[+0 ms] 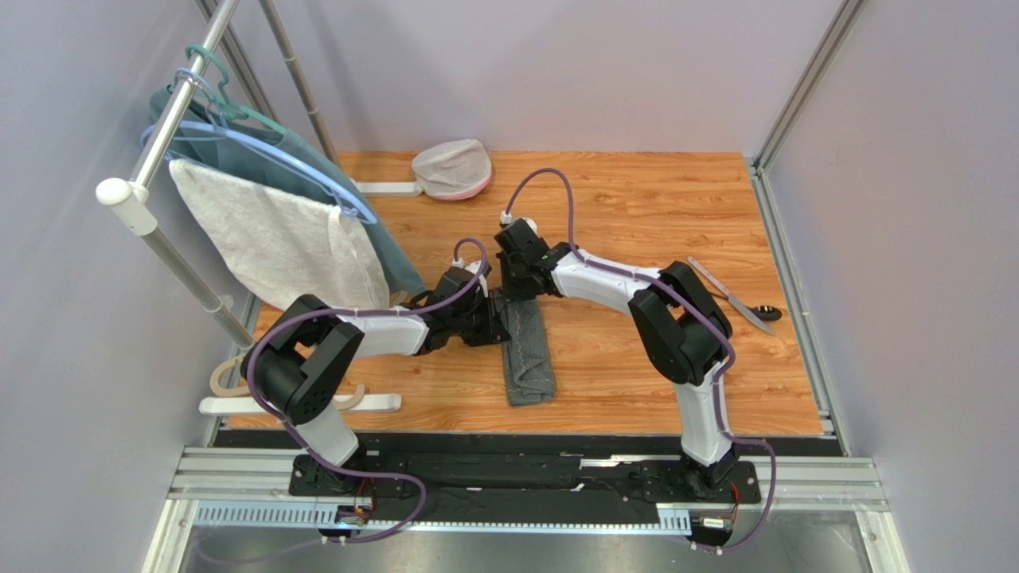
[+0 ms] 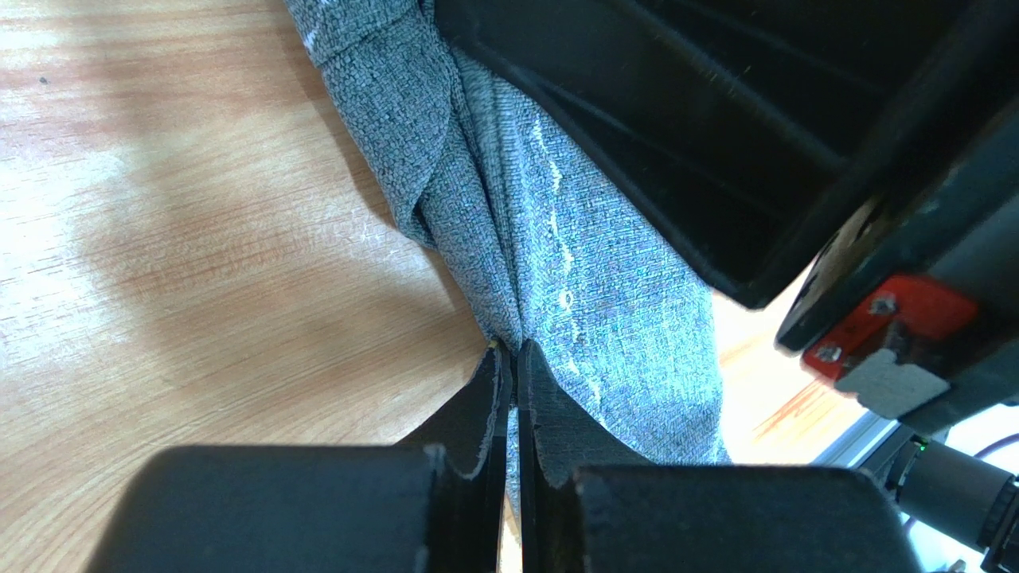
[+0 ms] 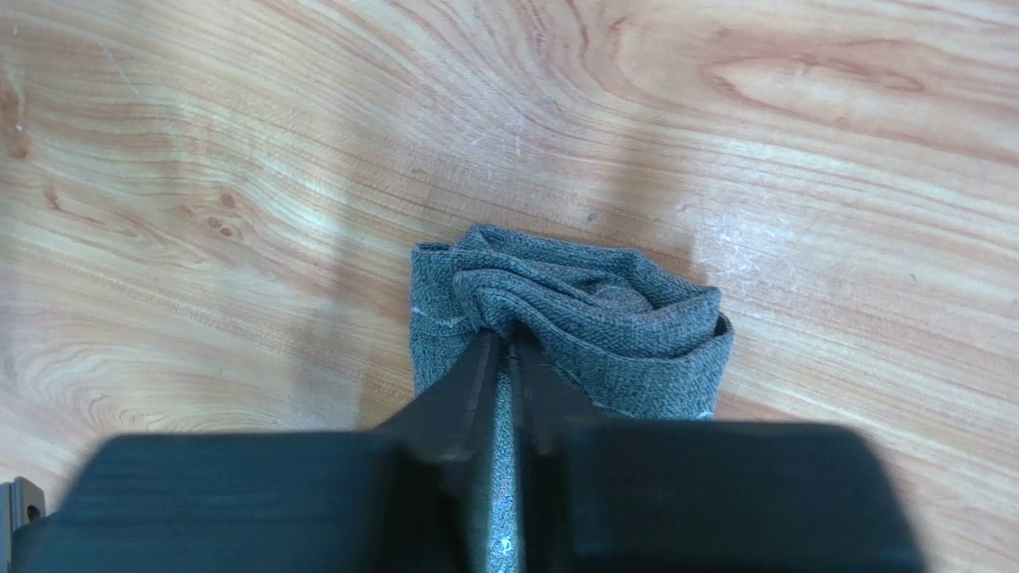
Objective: Fold the napkin into a case and place the utensils inside
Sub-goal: Stuff the top corner of the smaller-rectangle-folded napkin into the folded napkin.
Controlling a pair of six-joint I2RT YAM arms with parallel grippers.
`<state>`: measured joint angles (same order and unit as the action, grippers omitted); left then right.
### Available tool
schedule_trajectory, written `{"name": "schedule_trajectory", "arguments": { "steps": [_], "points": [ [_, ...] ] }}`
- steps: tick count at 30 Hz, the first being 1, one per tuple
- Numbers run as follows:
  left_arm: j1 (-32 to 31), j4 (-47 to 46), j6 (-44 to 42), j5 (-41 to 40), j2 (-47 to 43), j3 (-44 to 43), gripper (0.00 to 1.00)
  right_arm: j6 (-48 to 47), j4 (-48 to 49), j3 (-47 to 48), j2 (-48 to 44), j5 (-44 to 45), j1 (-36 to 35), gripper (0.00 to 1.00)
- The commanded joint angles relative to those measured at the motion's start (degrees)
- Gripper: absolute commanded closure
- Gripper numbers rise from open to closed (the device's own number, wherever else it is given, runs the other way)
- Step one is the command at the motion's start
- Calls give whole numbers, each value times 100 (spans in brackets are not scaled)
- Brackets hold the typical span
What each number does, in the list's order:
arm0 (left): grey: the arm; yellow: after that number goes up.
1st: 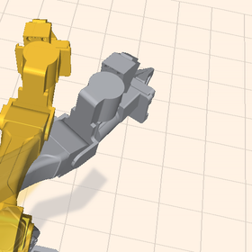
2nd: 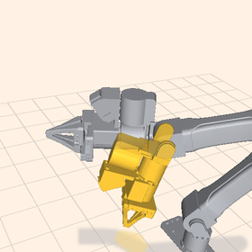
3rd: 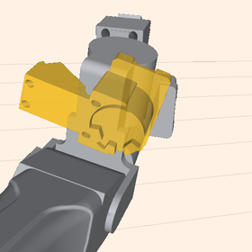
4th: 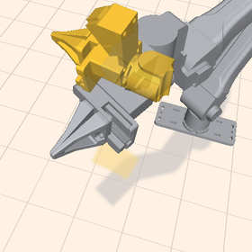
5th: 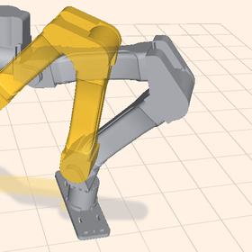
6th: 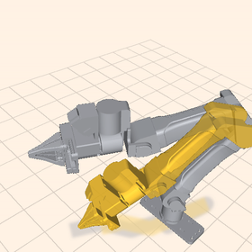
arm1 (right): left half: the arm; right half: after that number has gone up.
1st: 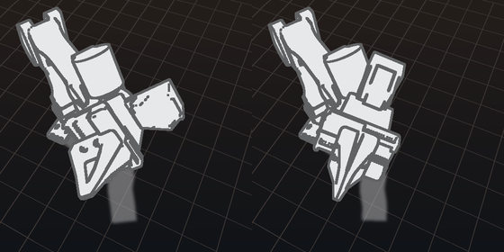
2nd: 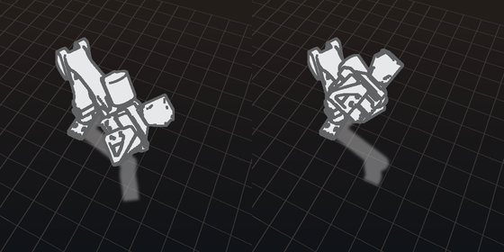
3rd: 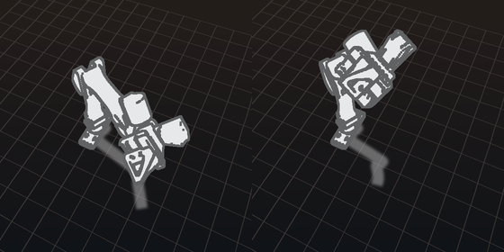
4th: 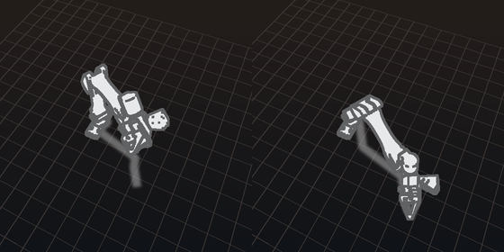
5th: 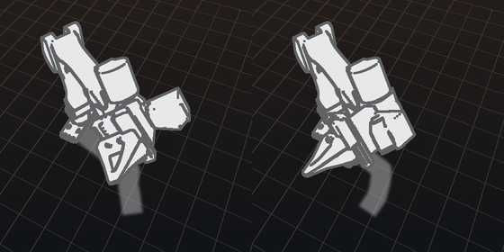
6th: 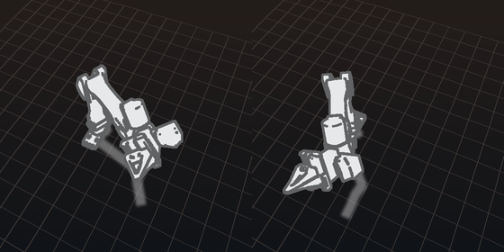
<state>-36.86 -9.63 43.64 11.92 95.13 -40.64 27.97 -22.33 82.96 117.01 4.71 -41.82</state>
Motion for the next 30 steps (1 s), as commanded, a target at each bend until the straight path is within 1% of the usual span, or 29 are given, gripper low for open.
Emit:
{"name": "schedule_trajectory", "arguments": {
  "steps": [1,3,6,8,10,13,16,20,21,23,24,27,30],
  "points": [
    [-5,383,-57,-50,-30,180,99,-134,150,195,-64,522,34,100],
    [-5,383,-92,-32,-82,206,98,-169,97,177,-204,540,34,100],
    [-5,453,-101,-41,-328,241,88,-212,97,-16,-459,522,51,100],
    [-5,558,-110,-85,-626,250,68,-239,246,-226,-582,364,60,100],
    [12,760,-101,-164,-985,215,57,-152,351,-350,-776,216,95,100],
    [143,1171,-136,-348,-1364,13,56,-46,396,-552,-995,74,139,100],
    [267,1533,-373,-646,-1375,-373,57,-2,422,-684,-1136,4,218,100],
    [302,1789,-979,-902,-787,-1268,61,130,580,-869,-1224,-304,350,100],
    [294,1798,-1276,-885,-638,-1392,62,139,598,-878,-1225,-356,359,100],
    [267,1684,-1489,-867,-251,-1638,62,183,624,-860,-1190,-383,368,100],
    [267,1684,-1664,-885,-41,-1718,62,209,633,-852,-1181,-592,377,100],
    [197,1770,-1946,-1077,198,-1929,64,288,633,-825,-1189,-664,385,100],
    [83,1684,-2166,-1184,295,-1921,64,394,650,-834,-1198,-804,412,100]
  ]
}}
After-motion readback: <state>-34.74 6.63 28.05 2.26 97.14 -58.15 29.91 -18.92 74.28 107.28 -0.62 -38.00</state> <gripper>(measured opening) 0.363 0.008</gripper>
